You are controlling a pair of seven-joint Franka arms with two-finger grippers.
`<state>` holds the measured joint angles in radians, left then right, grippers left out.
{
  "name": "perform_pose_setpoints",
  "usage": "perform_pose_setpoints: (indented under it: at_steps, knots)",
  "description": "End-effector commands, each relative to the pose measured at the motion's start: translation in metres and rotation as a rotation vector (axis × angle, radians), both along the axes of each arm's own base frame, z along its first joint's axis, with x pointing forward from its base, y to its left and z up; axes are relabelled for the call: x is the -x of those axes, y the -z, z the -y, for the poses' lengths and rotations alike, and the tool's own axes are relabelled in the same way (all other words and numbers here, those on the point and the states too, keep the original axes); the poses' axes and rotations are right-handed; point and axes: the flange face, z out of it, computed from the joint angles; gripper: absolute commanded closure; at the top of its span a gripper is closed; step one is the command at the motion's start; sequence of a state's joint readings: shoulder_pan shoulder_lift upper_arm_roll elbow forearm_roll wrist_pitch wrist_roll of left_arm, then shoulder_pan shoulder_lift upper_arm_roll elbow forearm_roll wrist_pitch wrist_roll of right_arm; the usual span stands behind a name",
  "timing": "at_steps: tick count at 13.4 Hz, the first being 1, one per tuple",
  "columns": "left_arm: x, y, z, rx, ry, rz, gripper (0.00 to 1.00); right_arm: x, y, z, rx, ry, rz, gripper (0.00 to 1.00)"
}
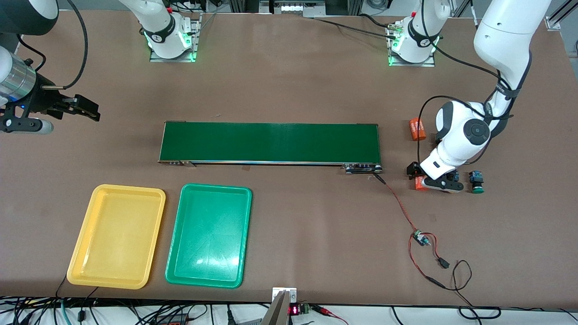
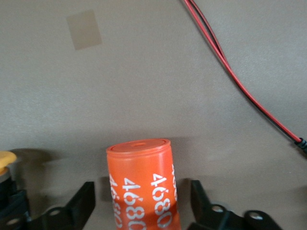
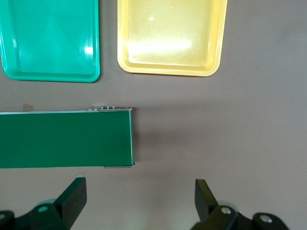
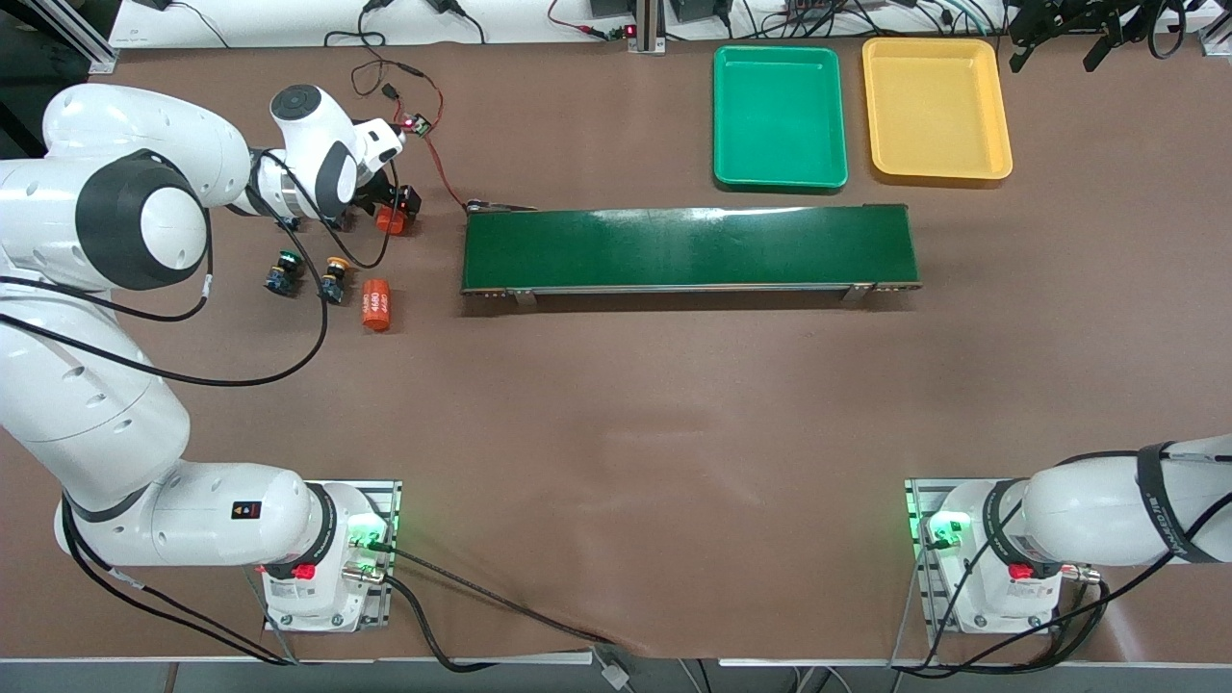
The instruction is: Sort buttons by color to trays
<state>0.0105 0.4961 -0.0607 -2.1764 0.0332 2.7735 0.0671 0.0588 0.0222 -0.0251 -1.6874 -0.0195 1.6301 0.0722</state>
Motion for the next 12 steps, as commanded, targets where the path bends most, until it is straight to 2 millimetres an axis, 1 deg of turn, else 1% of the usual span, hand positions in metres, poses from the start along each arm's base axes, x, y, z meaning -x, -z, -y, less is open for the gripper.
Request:
perform_pose_setpoints:
  at_steps: [1,2,3,4,6,8,9,10,11,12]
  knots:
    - [-0.003,-0.011,0.002,-0.010,0.027,0.023,0.60,0.000,-0.001,-0.001,-0.006,0.005,0.004,0.00]
    - [-0.004,-0.014,0.001,-0.011,0.033,0.026,0.67,0.000,0.000,0.000,-0.007,0.007,0.003,0.00]
    - [-0.006,-0.017,0.001,-0.014,0.049,0.020,0.72,0.000,-0.001,0.000,-0.007,0.007,0.004,0.00]
    - [-0.010,-0.027,-0.001,-0.017,0.054,0.022,0.74,0.000,-0.001,0.000,-0.007,0.007,0.004,0.00]
    - [-0.025,-0.057,-0.004,-0.027,0.070,-0.005,0.75,0.000,-0.001,0.000,-0.007,0.007,0.004,0.00]
    - [-0.043,-0.090,-0.005,-0.037,0.113,-0.055,0.74,0.000,-0.001,0.000,-0.008,0.007,0.003,0.00]
    - [-0.046,-0.100,-0.002,-0.041,0.148,-0.081,0.74,0.000,0.000,0.001,-0.008,0.009,0.003,0.00]
    - [-0.045,-0.105,0.002,-0.042,0.184,-0.096,0.74,-0.001,0.002,0.002,-0.008,0.010,0.000,0.00]
    - [-0.042,-0.115,0.018,-0.036,0.267,-0.094,0.75,-0.001,0.002,0.003,-0.009,0.009,0.000,0.00]
    - [-0.037,-0.123,0.038,-0.029,0.369,-0.107,0.75,-0.001,0.002,0.003,-0.008,0.009,-0.002,0.00]
